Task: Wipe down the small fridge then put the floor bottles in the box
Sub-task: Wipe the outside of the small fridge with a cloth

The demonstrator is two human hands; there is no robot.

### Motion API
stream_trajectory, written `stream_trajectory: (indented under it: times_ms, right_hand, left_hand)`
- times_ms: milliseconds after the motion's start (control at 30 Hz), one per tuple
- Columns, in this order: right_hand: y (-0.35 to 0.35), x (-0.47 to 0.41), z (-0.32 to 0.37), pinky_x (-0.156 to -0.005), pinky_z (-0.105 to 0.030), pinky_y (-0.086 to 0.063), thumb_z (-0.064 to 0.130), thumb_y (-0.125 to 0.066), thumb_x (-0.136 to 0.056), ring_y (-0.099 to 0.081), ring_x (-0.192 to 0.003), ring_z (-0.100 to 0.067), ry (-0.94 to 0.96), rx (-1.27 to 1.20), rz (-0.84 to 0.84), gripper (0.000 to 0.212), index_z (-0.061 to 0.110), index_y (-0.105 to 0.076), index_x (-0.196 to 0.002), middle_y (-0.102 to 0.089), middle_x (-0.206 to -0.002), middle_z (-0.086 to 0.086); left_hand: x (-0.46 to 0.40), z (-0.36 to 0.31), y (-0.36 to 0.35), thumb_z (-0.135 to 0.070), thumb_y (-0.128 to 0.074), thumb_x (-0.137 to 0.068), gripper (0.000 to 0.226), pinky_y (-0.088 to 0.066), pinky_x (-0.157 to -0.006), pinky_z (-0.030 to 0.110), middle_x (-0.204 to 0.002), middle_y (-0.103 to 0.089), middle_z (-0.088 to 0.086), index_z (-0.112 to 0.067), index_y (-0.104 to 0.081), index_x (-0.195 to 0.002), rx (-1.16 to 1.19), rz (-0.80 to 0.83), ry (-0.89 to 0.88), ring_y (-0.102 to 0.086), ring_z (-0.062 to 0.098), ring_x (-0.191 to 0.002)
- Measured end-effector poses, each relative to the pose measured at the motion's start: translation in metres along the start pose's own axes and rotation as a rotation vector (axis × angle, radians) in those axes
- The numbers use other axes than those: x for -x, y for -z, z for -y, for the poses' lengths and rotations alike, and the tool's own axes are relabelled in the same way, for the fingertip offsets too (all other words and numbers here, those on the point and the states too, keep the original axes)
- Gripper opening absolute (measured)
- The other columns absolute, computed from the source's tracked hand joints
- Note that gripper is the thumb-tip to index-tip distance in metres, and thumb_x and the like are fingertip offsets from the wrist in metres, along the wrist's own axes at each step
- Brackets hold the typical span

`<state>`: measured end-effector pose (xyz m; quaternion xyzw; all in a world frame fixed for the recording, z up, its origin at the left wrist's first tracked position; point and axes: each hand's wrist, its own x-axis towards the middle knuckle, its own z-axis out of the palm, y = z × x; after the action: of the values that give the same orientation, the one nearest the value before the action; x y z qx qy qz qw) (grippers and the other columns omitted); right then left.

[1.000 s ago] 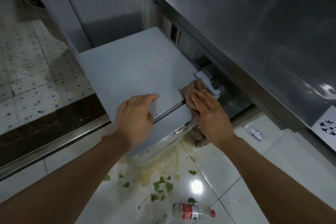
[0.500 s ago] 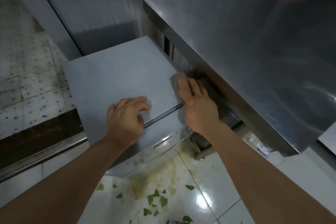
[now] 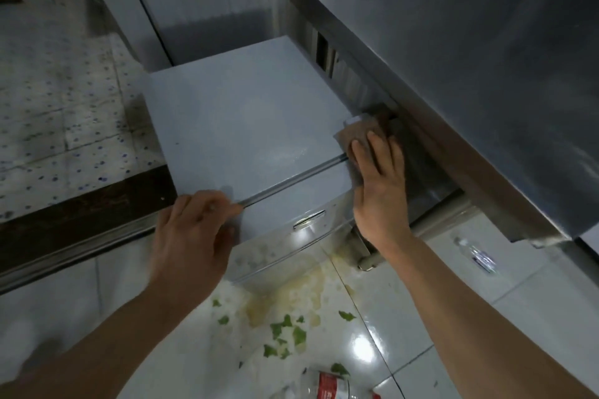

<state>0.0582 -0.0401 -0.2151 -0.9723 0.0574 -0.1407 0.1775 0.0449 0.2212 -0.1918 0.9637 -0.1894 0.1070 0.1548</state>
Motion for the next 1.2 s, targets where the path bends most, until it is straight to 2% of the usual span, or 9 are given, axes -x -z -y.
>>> stream_trajectory:
  times_ms: [200, 367, 500, 600, 700, 833, 933, 1000, 1200]
  right_hand:
    - [-0.027, 0.052, 0.086, -0.108, -0.056, -0.031, 0.002, -0.048, -0.079, -0.032, -0.137, -0.036, 0.076, -0.132, -0.040, 0.056, 0.005, -0.050, -0.134, -0.043, -0.143, -0.017]
    - [-0.024, 0.068, 0.124, -0.109, -0.047, -0.033, 0.005, -0.051, -0.080, -0.040, -0.133, -0.031, 0.329, -0.158, 0.129, 0.054, 0.011, -0.053, -0.134, -0.047, -0.142, -0.011]
    - [-0.009, 0.027, 0.083, -0.117, -0.042, -0.017, 0.028, -0.043, -0.095, -0.014, -0.146, -0.025, 0.245, 0.211, 0.301, 0.059, 0.017, -0.023, -0.150, -0.017, -0.158, -0.006]
    - [-0.004, 0.003, 0.074, -0.119, -0.044, -0.011, 0.034, -0.035, -0.099, 0.000, -0.147, -0.027, 0.080, 0.327, 0.382, 0.063, 0.018, -0.007, -0.152, -0.001, -0.160, -0.006]
    - [-0.016, 0.004, 0.101, -0.119, -0.038, -0.012, 0.021, -0.038, -0.098, -0.009, -0.146, -0.026, 0.056, 0.171, 0.282, 0.056, 0.017, -0.019, -0.150, -0.012, -0.159, -0.007]
    - [-0.028, 0.020, 0.150, -0.116, -0.026, -0.007, 0.008, -0.044, -0.094, -0.030, -0.139, -0.026, 0.273, 0.010, 0.184, 0.047, 0.010, -0.042, -0.141, -0.037, -0.149, -0.013]
    - [-0.033, 0.036, 0.178, -0.112, -0.038, -0.031, -0.004, -0.053, -0.082, -0.051, -0.125, -0.032, 0.433, -0.100, 0.156, 0.040, 0.002, -0.063, -0.121, -0.058, -0.129, -0.017]
    - [-0.035, 0.053, 0.195, -0.103, -0.045, -0.042, -0.008, -0.052, -0.079, -0.050, -0.123, -0.033, 0.459, -0.144, 0.226, 0.038, 0.003, -0.069, -0.110, -0.063, -0.122, -0.014]
    - [-0.028, 0.102, 0.200, -0.087, -0.038, -0.051, -0.007, -0.051, -0.079, -0.055, -0.105, -0.027, 0.456, -0.188, 0.176, 0.026, 0.004, -0.073, -0.088, -0.068, -0.096, -0.006]
  left_hand:
    - [0.013, 0.005, 0.004, -0.002, -0.073, -0.070, 0.039, -0.037, -0.090, 0.042, -0.112, -0.061, 0.007, -0.013, -0.067, -0.107, 0.120, 0.055, 0.114, -0.054, 0.032, -0.103]
    - [0.034, 0.026, 0.026, -0.001, -0.066, -0.074, 0.043, -0.037, -0.101, 0.044, -0.122, -0.061, 0.007, -0.010, -0.062, -0.116, 0.187, 0.106, 0.127, -0.053, 0.029, -0.116]
    - [0.038, 0.038, 0.047, -0.015, -0.052, -0.074, 0.042, -0.042, -0.096, 0.043, -0.118, -0.062, 0.007, -0.010, -0.062, -0.114, 0.229, 0.161, 0.126, -0.055, 0.030, -0.111]
    - [0.034, 0.045, 0.054, -0.012, -0.059, -0.080, 0.043, -0.038, -0.102, 0.040, -0.125, -0.057, 0.002, -0.019, -0.055, -0.122, 0.240, 0.176, 0.182, -0.049, 0.024, -0.118]
    - [0.033, 0.052, 0.056, -0.014, -0.060, -0.083, 0.049, -0.032, -0.108, 0.036, -0.134, -0.051, -0.002, -0.025, -0.048, -0.129, 0.224, 0.182, 0.232, -0.043, 0.018, -0.125]
    - [0.040, 0.062, 0.061, -0.012, -0.059, -0.084, 0.051, -0.032, -0.108, 0.035, -0.136, -0.048, -0.001, -0.023, -0.046, -0.132, 0.251, 0.152, 0.278, -0.041, 0.017, -0.126]
    - [0.049, 0.067, 0.064, -0.009, -0.059, -0.083, 0.051, -0.033, -0.106, 0.035, -0.135, -0.049, 0.001, -0.021, -0.048, -0.131, 0.273, 0.137, 0.305, -0.041, 0.019, -0.125]
    - [0.055, 0.068, 0.065, -0.008, -0.059, -0.082, 0.051, -0.034, -0.106, 0.034, -0.134, -0.050, 0.001, -0.020, -0.048, -0.130, 0.280, 0.136, 0.307, -0.042, 0.020, -0.125]
    - [0.072, 0.070, 0.068, -0.008, -0.060, -0.083, 0.050, -0.034, -0.106, 0.036, -0.134, -0.049, 0.002, -0.018, -0.048, -0.131, 0.287, 0.130, 0.292, -0.041, 0.020, -0.126]
